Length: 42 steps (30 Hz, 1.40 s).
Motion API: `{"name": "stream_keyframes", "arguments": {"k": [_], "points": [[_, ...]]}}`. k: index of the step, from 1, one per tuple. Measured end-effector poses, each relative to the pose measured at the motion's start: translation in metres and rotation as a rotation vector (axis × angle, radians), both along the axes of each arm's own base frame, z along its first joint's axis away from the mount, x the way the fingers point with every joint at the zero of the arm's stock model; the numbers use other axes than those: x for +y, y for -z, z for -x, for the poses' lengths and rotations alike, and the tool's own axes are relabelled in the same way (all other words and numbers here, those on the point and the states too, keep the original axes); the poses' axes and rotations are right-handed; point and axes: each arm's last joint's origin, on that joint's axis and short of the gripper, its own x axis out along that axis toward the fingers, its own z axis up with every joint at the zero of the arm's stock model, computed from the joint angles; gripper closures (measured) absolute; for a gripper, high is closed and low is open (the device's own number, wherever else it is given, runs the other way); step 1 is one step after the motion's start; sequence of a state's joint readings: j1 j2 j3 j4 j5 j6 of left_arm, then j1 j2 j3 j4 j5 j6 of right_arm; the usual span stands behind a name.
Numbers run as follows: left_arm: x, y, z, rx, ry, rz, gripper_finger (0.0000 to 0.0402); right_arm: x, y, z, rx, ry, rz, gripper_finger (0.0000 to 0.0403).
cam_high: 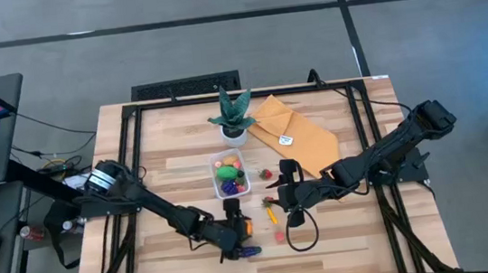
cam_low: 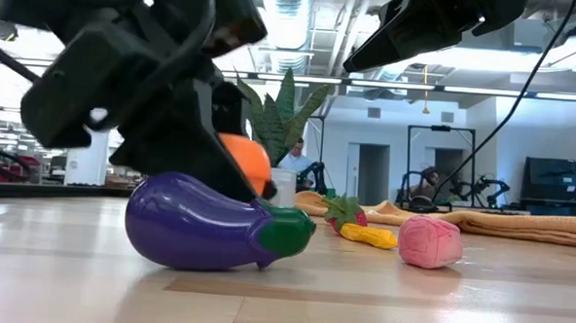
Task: Pick and placing Produce into tupperware
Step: Put the orange into the transparent bin
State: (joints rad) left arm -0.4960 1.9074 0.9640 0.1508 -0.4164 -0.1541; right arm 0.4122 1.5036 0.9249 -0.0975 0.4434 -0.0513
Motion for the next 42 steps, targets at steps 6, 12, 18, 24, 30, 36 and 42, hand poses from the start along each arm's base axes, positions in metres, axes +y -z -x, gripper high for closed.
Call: {"name": "stream_keyframes", "arguments": {"k": [6,12,18,24,30,36,42], "points": [[-0.001,-0.015,0.007,-0.017,-0.021,-0.061,0.0163,0.0,0.0,0.0,0.0,0.0,0.0,0.0225],[0.004,-0.039,0.015,-0.044,-0.031,-0.119,0.0176,0.0,-0.001,0.0,-0.006,0.0,-0.004,0.0227],[0.019,-0.072,0.025,-0.066,-0.048,-0.196,0.0157,0.0,-0.001,0.0,-0.007,0.0,-0.004,0.0226],[0.049,-0.094,0.032,-0.048,-0.129,-0.226,0.0166,0.0,0.0,0.0,-0.004,0.001,-0.002,0.0225],[0.079,-0.088,0.024,0.036,-0.176,-0.243,0.0169,0.0,0.0,0.0,0.0,0.003,-0.005,0.0225],[0.119,-0.08,0.024,0.171,-0.273,-0.27,0.0161,0.0,0.0,0.0,0.003,0.005,-0.005,0.0226],[0.15,-0.078,0.023,0.227,-0.299,-0.223,0.0161,0.0,0.001,0.001,0.011,0.006,-0.004,0.0225]]}}
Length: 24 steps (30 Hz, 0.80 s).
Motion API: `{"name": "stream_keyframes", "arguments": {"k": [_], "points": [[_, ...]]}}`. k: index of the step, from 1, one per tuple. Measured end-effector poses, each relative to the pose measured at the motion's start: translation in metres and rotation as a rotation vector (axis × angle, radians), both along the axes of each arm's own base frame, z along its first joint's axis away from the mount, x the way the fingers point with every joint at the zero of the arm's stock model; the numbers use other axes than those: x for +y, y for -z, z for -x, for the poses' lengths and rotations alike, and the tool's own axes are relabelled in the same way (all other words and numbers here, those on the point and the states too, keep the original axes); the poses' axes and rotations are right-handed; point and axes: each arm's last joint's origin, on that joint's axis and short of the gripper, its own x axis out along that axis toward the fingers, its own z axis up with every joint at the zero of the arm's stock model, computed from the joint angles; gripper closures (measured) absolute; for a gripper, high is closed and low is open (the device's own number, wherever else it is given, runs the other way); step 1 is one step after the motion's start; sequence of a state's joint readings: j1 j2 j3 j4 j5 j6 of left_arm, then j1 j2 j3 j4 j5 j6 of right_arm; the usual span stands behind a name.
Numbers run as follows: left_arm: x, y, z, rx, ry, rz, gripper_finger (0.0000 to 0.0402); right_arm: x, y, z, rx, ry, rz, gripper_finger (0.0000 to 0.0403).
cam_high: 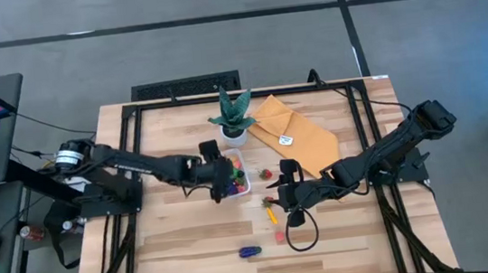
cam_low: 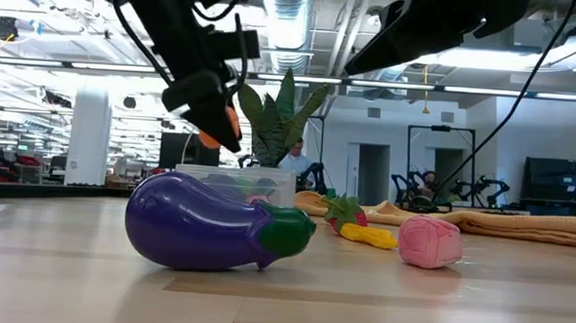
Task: Pick and placing Produce into tupperware
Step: Put the orange into the transparent bin
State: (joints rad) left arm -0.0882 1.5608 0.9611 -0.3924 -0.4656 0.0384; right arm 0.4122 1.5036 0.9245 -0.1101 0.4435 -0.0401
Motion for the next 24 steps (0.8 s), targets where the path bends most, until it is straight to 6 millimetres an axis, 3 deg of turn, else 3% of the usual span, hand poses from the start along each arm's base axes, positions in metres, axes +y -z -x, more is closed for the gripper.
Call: {"name": "stream_keyframes", "arguments": {"k": [11,24], "points": [[0.038,0.001,-0.001,0.008,-0.038,0.089,0.0163,0.0,0.001,0.001,0.011,0.01,-0.008,0.0225],[0.051,0.005,-0.001,0.016,-0.043,0.148,0.0163,0.0,0.001,0.001,0.014,0.015,-0.013,0.0225]]}}
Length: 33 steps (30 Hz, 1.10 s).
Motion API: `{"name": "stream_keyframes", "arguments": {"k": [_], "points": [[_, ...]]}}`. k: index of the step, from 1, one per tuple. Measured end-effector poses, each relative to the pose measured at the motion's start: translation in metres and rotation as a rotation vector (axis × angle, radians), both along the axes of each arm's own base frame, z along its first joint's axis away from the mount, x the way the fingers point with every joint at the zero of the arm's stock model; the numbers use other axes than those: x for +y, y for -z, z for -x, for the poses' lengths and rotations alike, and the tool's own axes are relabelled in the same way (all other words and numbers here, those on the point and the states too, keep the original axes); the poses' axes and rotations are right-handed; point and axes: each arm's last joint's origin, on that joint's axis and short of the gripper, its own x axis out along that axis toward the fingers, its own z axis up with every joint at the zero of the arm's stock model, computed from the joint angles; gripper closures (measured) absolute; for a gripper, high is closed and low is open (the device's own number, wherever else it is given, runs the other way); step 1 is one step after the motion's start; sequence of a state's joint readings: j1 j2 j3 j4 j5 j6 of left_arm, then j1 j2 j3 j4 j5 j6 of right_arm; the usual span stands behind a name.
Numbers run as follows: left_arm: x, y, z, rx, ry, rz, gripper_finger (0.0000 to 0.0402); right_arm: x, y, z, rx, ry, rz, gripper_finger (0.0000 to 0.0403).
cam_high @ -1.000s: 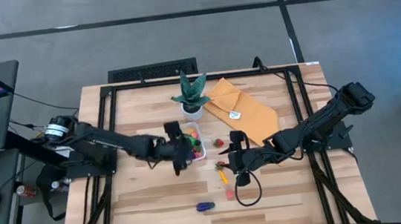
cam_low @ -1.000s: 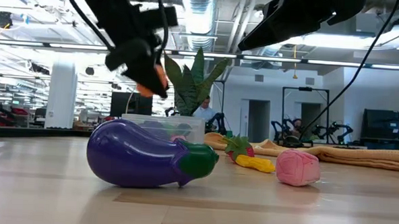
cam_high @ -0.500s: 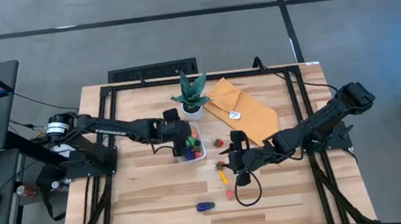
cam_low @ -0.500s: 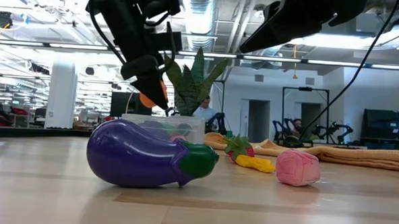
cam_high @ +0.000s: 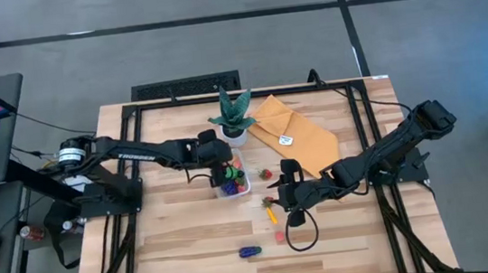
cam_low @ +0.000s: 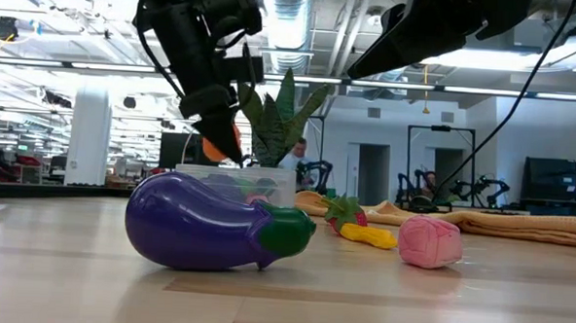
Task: Pick and placing Produce into tupperware
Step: Put the orange into the transparent bin, then put the peach into the transparent bin
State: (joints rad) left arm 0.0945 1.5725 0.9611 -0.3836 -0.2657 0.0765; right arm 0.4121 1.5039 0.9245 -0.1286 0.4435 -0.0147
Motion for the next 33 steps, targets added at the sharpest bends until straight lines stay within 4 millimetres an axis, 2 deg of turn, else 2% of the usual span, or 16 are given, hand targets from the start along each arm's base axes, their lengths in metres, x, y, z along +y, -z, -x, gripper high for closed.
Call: {"name": "stream_keyframes", "arguments": {"k": [13,22,33], "points": [[0.012,0.029,-0.01,0.063,-0.005,0.045,0.0158,0.0,0.001,0.0,0.006,0.005,-0.004,0.0225],[0.013,0.031,-0.01,0.077,0.007,0.034,0.0127,0.0,0.001,0.001,0.007,0.005,-0.004,0.0225],[0.01,0.03,-0.01,0.087,-0.001,-0.013,0.0145,0.0,0.001,0.0,0.007,0.005,-0.003,0.0225]]}}
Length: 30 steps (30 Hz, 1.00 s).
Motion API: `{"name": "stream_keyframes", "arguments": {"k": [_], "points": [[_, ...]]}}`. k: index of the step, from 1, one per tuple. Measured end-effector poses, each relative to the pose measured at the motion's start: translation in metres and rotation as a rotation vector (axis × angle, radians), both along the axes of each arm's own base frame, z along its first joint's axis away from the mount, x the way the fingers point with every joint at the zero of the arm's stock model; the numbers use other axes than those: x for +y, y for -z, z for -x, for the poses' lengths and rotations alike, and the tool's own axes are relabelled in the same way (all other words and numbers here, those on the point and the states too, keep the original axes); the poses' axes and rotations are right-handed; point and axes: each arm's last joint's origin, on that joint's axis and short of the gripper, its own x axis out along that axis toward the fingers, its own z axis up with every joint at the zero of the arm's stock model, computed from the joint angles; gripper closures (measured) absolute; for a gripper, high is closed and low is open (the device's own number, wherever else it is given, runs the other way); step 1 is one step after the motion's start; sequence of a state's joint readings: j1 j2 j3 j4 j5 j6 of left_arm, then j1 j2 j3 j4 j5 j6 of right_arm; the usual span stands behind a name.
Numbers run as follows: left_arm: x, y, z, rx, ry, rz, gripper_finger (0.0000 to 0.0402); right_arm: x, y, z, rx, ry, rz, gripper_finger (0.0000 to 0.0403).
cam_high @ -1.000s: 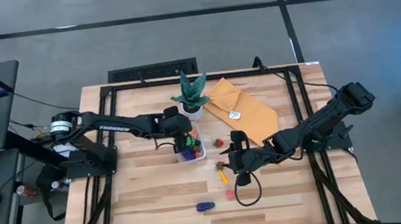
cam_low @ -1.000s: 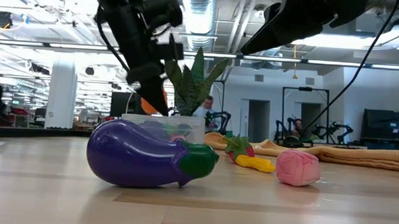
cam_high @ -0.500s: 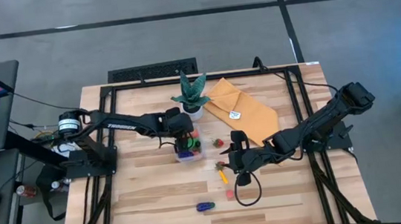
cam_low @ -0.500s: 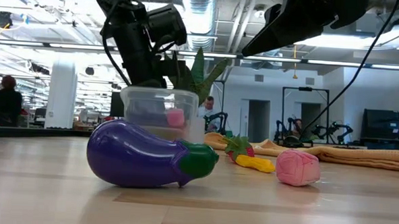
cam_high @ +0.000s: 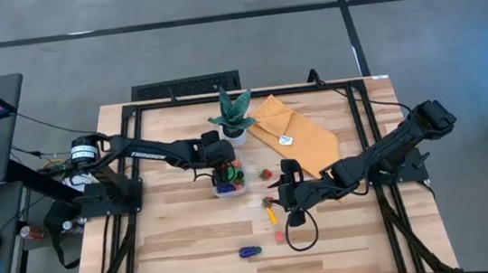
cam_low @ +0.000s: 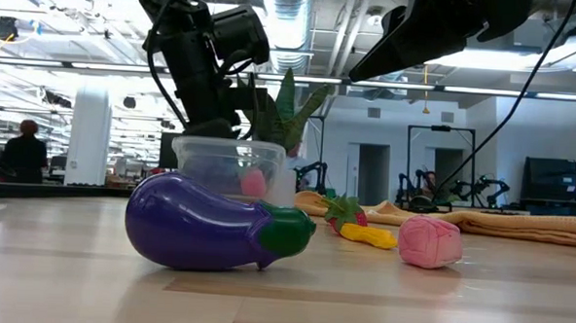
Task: Pick and placing Produce into tupperware
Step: Put the peach into the transparent bin
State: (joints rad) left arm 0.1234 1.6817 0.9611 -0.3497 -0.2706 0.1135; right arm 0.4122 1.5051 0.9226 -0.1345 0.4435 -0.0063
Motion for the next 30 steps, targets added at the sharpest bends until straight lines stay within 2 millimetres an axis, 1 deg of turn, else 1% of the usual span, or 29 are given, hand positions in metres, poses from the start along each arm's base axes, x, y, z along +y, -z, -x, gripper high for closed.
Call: {"name": "stream_keyframes", "arguments": {"k": [9,17,27,30], "points": [[0.0,-0.008,-0.001,-0.025,0.007,-0.006,0.0157,0.0,0.0,0.0,0.0,0.002,0.0,0.0226],[-0.004,-0.021,0.004,-0.056,0.013,-0.011,0.016,-0.001,0.0,0.0,0.003,0.002,0.001,0.0226],[-0.021,-0.037,0.008,-0.095,0.052,-0.038,0.016,-0.001,0.0,0.0,-0.001,0.002,0.0,0.0225],[-0.029,-0.048,0.01,-0.14,0.075,-0.042,0.016,-0.001,0.0,0.0,0.0,0.002,0.0,0.0226]]}}
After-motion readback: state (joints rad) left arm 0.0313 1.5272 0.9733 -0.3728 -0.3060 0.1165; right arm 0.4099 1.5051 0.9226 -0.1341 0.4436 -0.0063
